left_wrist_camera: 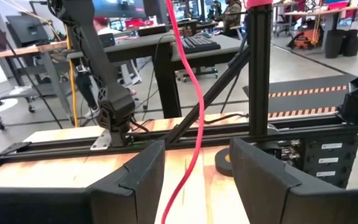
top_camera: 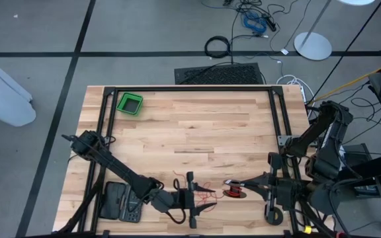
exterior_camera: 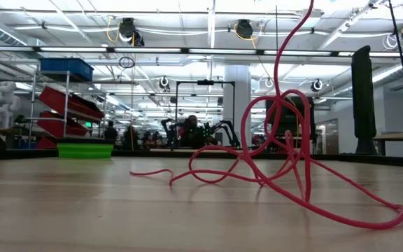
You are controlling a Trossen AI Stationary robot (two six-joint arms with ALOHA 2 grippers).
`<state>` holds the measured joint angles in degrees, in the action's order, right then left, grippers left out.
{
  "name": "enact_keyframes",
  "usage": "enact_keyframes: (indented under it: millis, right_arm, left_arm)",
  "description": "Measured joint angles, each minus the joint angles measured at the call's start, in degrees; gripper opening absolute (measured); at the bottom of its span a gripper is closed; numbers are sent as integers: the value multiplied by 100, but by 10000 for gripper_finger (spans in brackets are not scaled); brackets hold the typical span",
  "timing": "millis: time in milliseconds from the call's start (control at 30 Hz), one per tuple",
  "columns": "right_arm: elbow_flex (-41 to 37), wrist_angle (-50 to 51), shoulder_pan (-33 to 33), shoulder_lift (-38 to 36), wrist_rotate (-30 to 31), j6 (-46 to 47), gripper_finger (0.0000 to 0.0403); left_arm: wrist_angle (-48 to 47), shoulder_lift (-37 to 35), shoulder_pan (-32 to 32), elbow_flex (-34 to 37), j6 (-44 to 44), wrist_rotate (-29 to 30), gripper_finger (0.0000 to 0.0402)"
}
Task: Coil cords
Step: Coil the red wire into the spool
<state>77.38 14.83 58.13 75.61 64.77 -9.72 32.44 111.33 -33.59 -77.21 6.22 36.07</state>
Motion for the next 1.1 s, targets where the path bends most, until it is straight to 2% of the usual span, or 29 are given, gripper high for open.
enact_keyframes:
  millis: [200,1100]
  right_arm:
    - [0,18,0,0,13,0,0]
    - [0,11,-2,0,15,46,0]
  left_arm:
    - [-16,-1,12,0,-293,2,188]
    - [-252,-7,24,0,-95,20,187]
